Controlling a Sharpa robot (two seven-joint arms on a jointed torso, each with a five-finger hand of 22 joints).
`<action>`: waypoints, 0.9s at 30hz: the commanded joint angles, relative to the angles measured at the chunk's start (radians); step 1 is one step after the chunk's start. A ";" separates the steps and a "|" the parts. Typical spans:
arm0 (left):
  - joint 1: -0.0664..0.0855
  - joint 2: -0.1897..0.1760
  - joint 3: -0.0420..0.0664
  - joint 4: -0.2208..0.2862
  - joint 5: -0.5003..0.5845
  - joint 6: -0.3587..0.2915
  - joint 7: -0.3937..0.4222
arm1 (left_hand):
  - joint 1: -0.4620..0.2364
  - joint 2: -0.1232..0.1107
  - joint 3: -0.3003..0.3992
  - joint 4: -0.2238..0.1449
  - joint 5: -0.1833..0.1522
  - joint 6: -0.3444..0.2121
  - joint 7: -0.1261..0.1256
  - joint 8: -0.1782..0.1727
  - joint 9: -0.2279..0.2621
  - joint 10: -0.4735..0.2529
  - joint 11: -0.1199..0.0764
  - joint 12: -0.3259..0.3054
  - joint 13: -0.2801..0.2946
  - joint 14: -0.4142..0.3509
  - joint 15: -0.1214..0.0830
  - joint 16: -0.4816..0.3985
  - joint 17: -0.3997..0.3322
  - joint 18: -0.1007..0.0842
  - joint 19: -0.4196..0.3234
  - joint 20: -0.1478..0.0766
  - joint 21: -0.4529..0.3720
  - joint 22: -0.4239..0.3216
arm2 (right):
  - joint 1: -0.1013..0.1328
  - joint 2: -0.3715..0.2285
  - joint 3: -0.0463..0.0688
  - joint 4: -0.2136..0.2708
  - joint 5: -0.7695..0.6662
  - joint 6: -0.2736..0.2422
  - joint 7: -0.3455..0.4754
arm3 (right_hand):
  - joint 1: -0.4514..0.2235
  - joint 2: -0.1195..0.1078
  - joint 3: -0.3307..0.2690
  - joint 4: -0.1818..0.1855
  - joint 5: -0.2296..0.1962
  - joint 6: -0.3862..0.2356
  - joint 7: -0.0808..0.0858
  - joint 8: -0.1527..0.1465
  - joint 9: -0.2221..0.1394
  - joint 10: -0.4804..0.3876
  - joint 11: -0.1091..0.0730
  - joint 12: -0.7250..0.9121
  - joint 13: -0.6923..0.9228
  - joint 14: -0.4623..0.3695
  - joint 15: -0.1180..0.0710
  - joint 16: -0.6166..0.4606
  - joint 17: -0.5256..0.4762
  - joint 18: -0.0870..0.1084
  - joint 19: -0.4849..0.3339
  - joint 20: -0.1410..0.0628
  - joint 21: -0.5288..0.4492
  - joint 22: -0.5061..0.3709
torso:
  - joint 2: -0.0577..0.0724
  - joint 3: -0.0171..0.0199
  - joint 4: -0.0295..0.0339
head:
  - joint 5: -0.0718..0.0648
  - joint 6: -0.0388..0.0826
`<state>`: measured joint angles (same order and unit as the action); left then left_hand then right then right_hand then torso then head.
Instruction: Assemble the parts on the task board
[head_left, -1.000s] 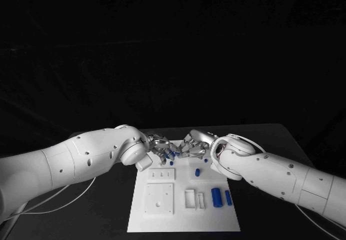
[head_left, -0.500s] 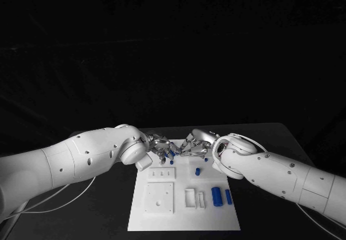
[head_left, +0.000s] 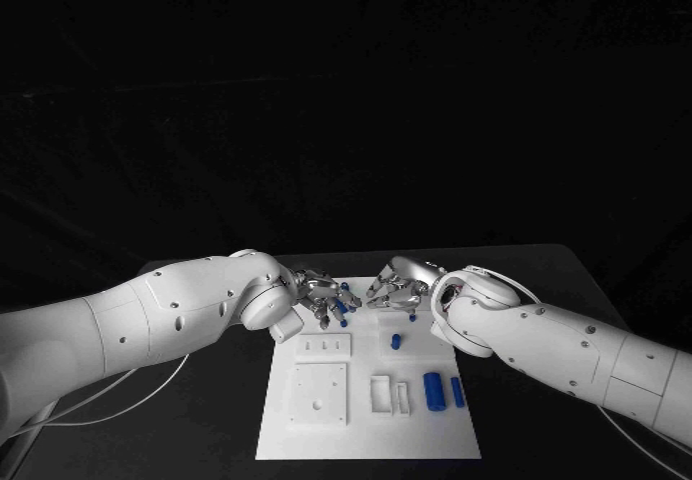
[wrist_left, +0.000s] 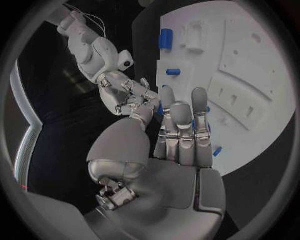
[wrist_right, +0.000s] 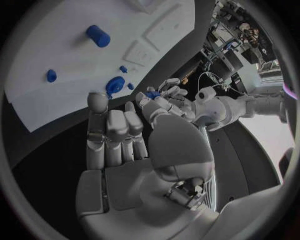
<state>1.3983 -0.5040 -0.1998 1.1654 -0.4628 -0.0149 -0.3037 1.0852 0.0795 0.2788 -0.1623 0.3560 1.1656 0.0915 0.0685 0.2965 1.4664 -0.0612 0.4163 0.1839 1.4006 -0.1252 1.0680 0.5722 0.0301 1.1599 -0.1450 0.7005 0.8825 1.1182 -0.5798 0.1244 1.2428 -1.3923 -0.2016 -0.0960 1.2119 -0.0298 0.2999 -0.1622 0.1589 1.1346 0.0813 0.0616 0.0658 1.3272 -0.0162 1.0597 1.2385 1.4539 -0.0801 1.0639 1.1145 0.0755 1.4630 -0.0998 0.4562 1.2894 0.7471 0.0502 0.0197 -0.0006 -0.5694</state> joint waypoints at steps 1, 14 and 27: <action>0.000 -0.002 0.000 -0.002 0.001 -0.012 -0.003 | -0.011 0.002 0.003 -0.003 0.007 0.181 -0.116 0.000 0.359 0.050 -0.007 0.007 0.002 0.002 -0.005 0.004 0.002 -0.011 0.007 -0.001 -0.004 0.005 | -0.003 -0.012 0.000 0.006 0.010 -0.015 0.012 | -0.003 -0.011 0.001 0.006 0.006 -0.005 0.001 0.001 -0.001 -0.008 0.001 -0.008 -0.002 0.001 -0.002 -0.005 -0.003 0.008 0.046 -0.003 -0.005 -0.002 | 0.000 -0.0001 -0.0002 | 0.002 -0.003; 0.001 -0.009 -0.001 -0.031 -0.062 0.179 -0.104 | -0.054 0.030 0.023 -0.023 0.021 0.185 -0.120 -0.001 0.408 0.049 -0.013 0.030 0.006 0.014 -0.008 0.014 0.006 -0.011 0.024 -0.004 -0.025 0.041 | -0.006 -0.094 0.006 0.024 0.088 -0.072 0.031 | -0.010 -0.022 0.011 0.012 0.052 -0.011 0.003 0.000 -0.001 -0.018 0.000 -0.024 -0.016 -0.002 -0.001 -0.025 -0.019 0.009 0.045 -0.003 -0.035 -0.017 | -0.002 0.0005 -0.0028 | 0.012 -0.013; 0.002 0.029 -0.001 -0.108 -0.209 0.356 -0.214 | -0.065 0.038 0.036 -0.046 0.036 0.181 -0.119 -0.001 0.417 0.050 -0.011 0.027 -0.003 0.017 -0.006 0.009 0.005 -0.010 0.029 -0.002 -0.043 0.062 | 0.018 -0.146 0.028 0.043 0.162 -0.099 0.029 | -0.016 -0.030 0.013 0.019 0.056 -0.008 0.002 0.001 -0.001 -0.021 -0.001 -0.031 -0.024 -0.004 -0.001 -0.034 -0.026 0.009 0.044 -0.003 -0.051 -0.025 | -0.001 0.0021 -0.0005 | 0.029 -0.027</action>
<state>1.3989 -0.4818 -0.2017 1.0616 -0.5759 0.2445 -0.4719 1.0165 0.1046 0.3157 -0.2025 0.3839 1.1691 0.0892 0.0650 0.3893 1.4679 -0.0666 0.4480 0.1819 1.4127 -0.1311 1.0757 0.5775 0.0302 1.1849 -0.1485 0.6629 0.9435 1.1345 -0.7239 0.1514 1.2809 -1.2744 -0.2818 -0.0781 1.1925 -0.0505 0.3137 -0.1486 0.2118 1.1311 0.0842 0.0616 0.0659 1.3113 -0.0179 1.0336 1.2156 1.4539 -0.0801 1.0339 1.0894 0.0756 1.4630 -0.0998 0.4085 1.2654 0.7470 0.0521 0.0198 0.0261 -0.5910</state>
